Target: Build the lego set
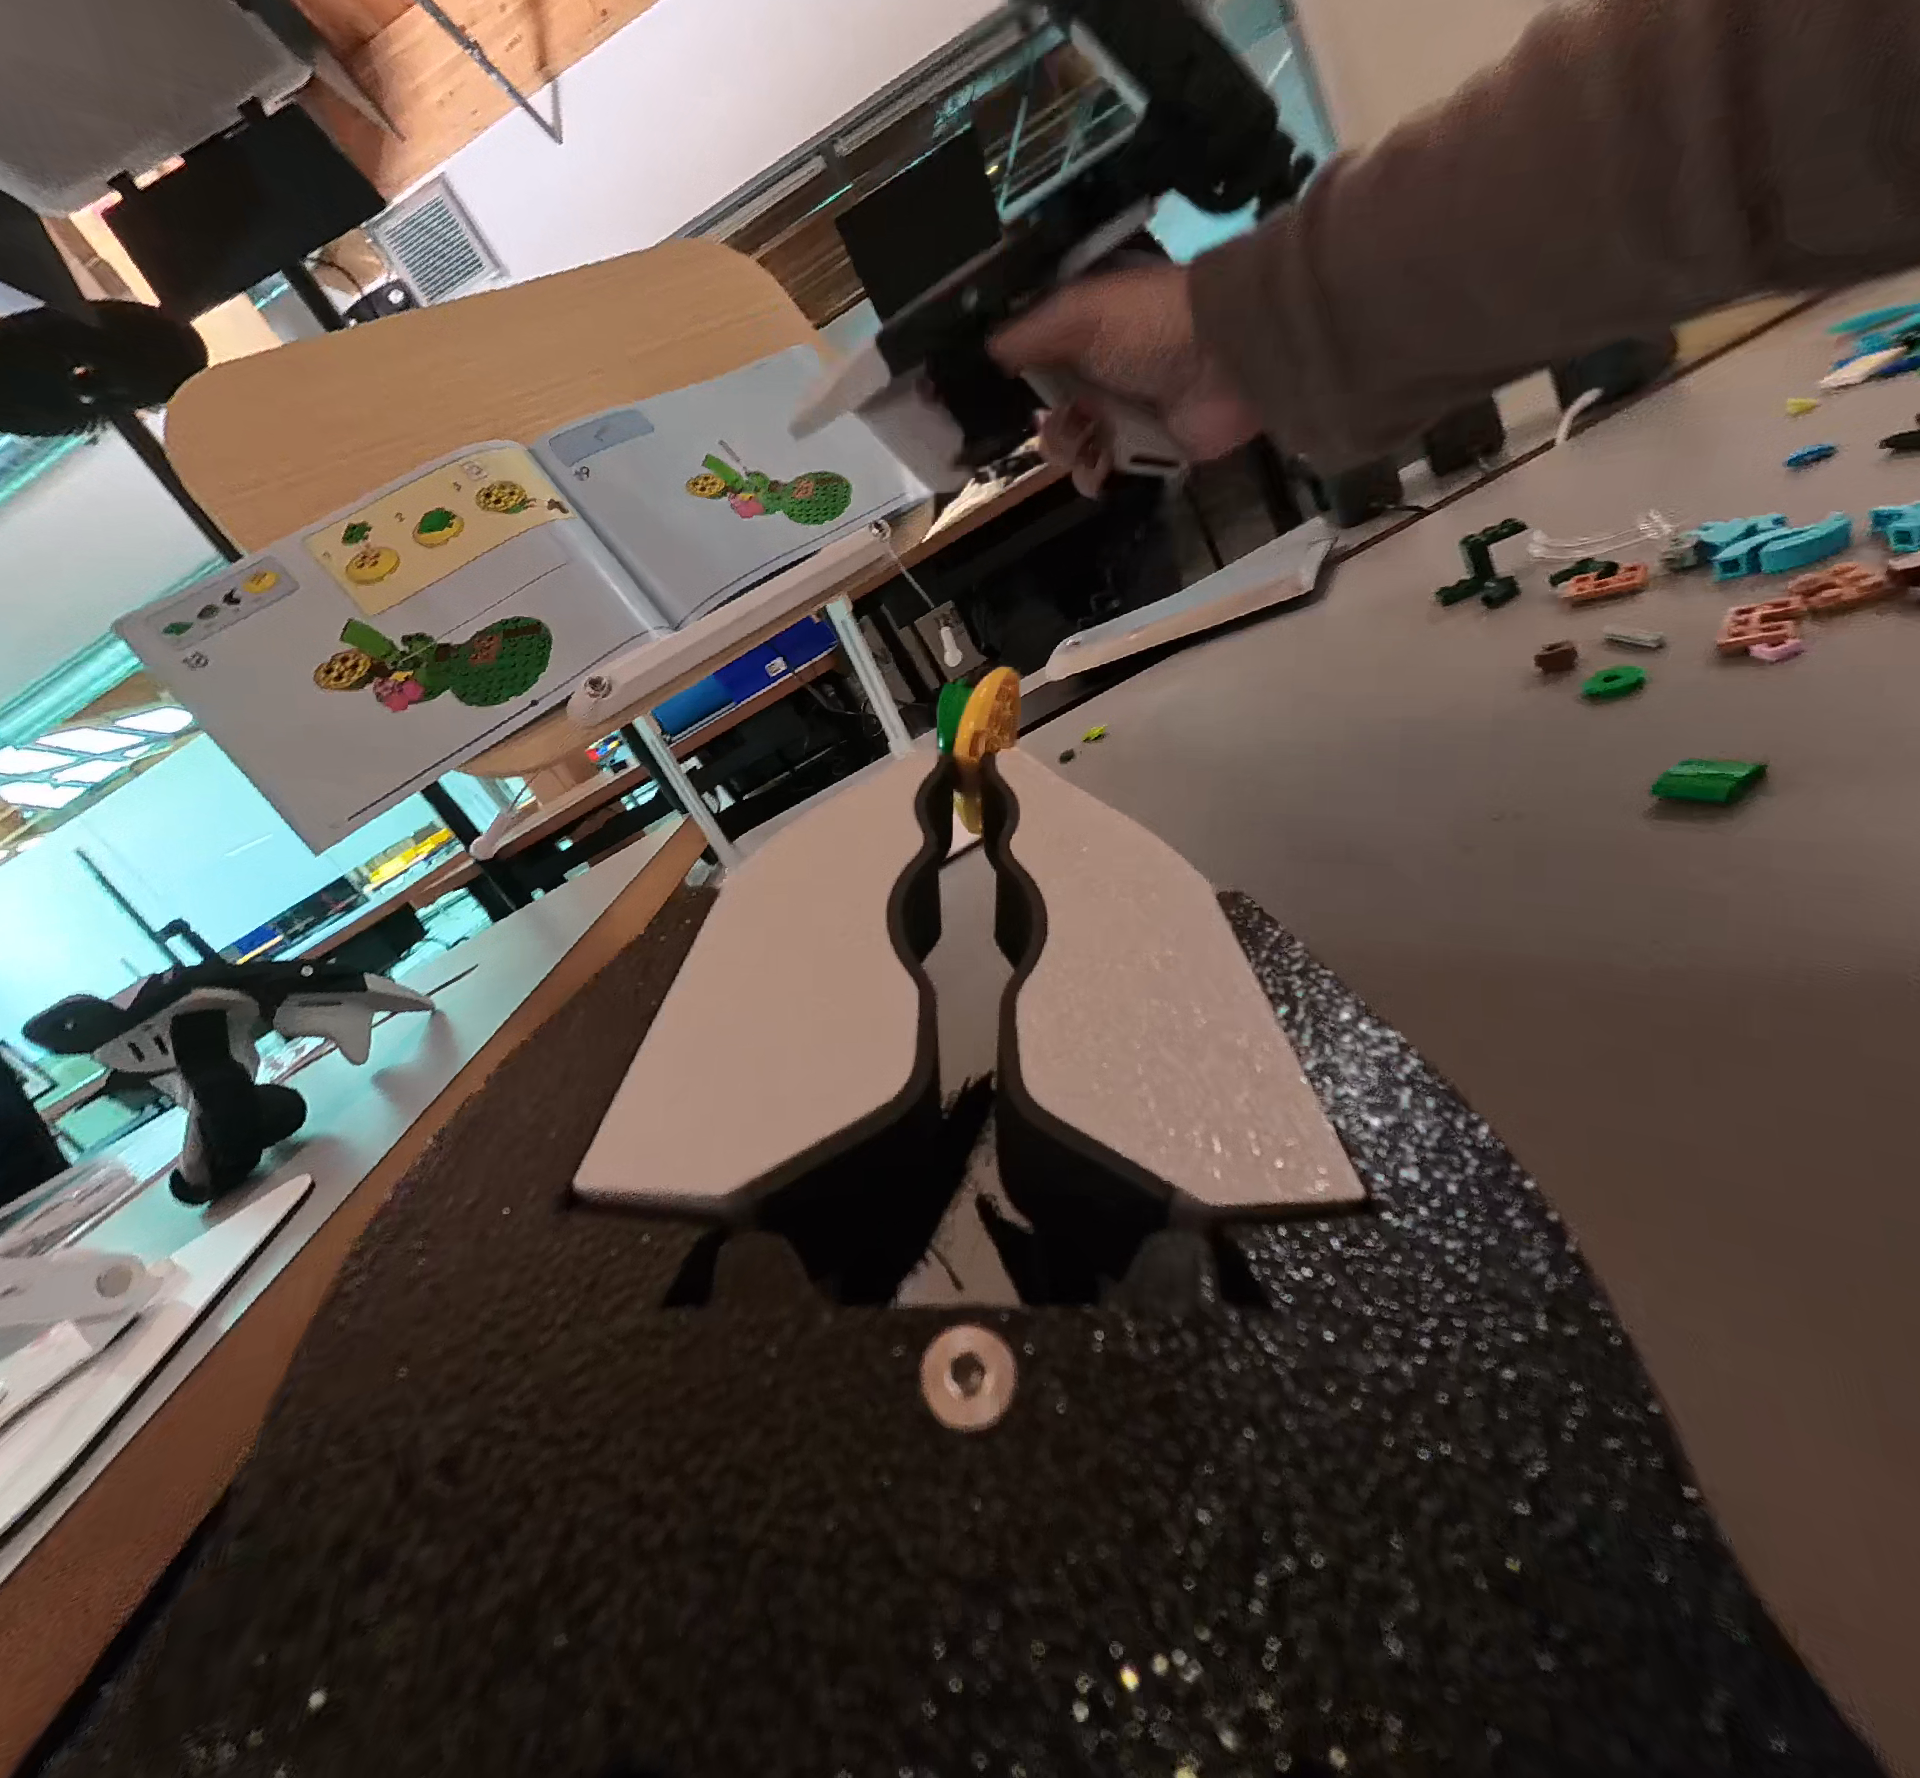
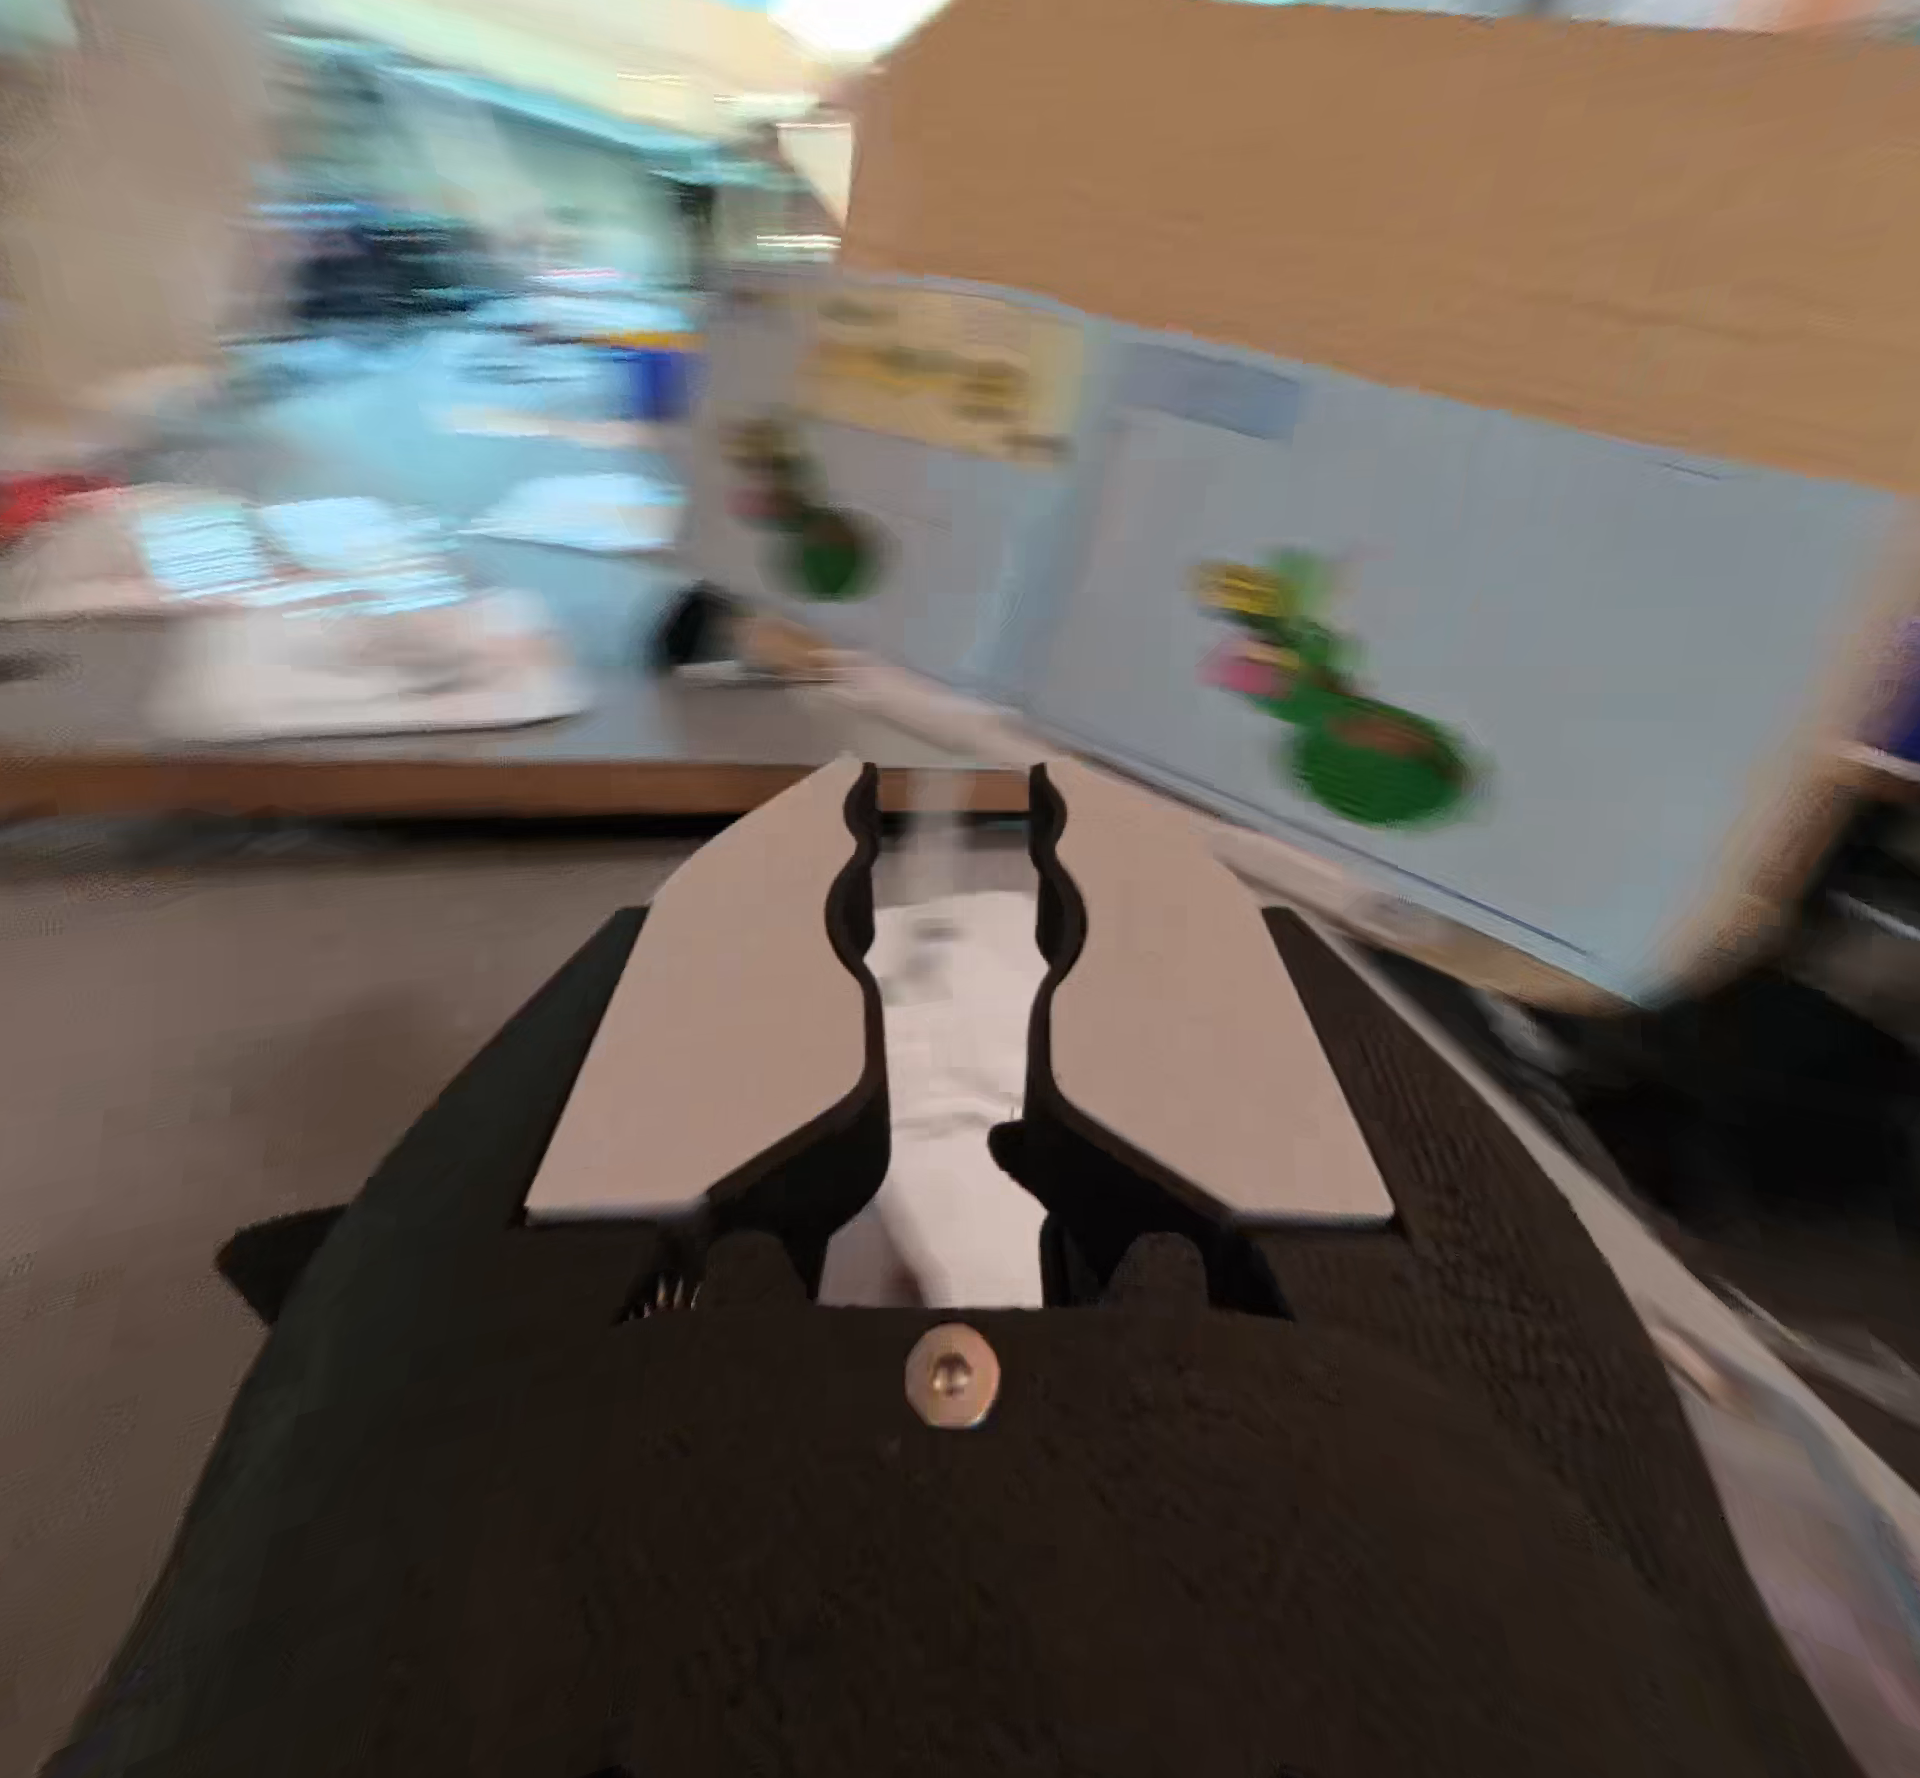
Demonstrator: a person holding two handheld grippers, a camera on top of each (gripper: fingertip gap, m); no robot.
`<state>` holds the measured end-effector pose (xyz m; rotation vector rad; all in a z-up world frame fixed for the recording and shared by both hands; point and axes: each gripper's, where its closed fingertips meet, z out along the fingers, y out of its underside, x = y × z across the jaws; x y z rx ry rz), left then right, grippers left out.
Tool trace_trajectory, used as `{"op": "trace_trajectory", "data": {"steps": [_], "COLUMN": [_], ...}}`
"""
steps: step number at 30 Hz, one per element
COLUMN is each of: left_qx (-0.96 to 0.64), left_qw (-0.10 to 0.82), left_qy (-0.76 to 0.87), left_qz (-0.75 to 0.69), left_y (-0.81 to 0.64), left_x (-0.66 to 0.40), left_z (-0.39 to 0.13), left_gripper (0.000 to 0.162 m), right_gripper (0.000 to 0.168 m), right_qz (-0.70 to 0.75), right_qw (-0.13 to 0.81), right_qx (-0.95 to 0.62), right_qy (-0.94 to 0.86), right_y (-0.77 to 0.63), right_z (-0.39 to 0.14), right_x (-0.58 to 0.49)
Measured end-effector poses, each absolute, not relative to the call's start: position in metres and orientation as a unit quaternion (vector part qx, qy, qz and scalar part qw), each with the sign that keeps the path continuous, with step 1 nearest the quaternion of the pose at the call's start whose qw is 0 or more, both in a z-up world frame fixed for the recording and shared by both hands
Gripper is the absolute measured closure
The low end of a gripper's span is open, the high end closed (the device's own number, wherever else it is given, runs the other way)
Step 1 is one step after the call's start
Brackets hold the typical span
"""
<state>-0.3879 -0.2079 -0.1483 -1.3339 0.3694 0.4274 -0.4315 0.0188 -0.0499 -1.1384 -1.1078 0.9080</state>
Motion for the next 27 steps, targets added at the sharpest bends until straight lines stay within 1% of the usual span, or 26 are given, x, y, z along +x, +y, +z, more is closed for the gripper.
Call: {"op": "trace_trajectory", "data": {"steps": [2,3,4,5,8,11,13,15,21,25,27], "left_qx": [-0.601,-0.594,-0.586,-0.58,-0.562,-0.535,-0.533,-0.529,-0.522,-0.523,-0.522], "left_qw": [0.756,0.761,0.767,0.771,0.776,0.786,0.782,0.778,0.773,0.769,0.769], "left_qy": [0.191,0.204,0.214,0.224,0.273,0.312,0.323,0.338,0.36,0.367,0.368], "left_qz": [0.177,0.163,0.15,0.14,0.088,0.0,-0.021,-0.025,-0.035,-0.033,-0.036], "left_y": [-0.21,-0.211,-0.213,-0.214,-0.22,-0.233,-0.235,-0.238,-0.242,-0.242,-0.243], "left_x": [-0.378,-0.372,-0.366,-0.361,-0.339,-0.316,-0.31,-0.305,-0.292,-0.289,-0.288], "left_z": [-0.146,-0.144,-0.142,-0.141,-0.141,-0.138,-0.139,-0.141,-0.142,-0.142,-0.141], "left_gripper": [0.157,0.157,0.157,0.157,0.157,0.157,0.157,0.157,0.157,0.158,0.158], "right_gripper": [0.143,0.142,0.138,0.135,0.134,0.132,0.131,0.132,0.14,0.153,0.155], "right_qz": [0.479,0.483,0.466,0.431,0.296,0.2,0.166,0.125,0.02,0.017,0.011], "right_qw": [0.465,0.404,0.366,0.354,0.363,0.334,0.334,0.354,0.368,0.366,0.368], "right_qx": [-0.404,-0.383,-0.365,-0.347,-0.281,-0.255,-0.25,-0.248,-0.262,-0.307,-0.315], "right_qy": [-0.625,-0.675,-0.719,-0.754,-0.838,-0.885,-0.894,-0.893,-0.892,-0.879,-0.875], "right_y": [-0.076,-0.112,-0.141,-0.163,-0.209,-0.235,-0.243,-0.241,-0.227,-0.229,-0.23], "right_z": [-0.056,-0.063,-0.072,-0.08,-0.11,-0.135,-0.139,-0.139,-0.149,-0.147,-0.145], "right_x": [-0.412,-0.395,-0.379,-0.364,-0.333,-0.31,-0.302,-0.298,-0.285,-0.275,-0.273]}}
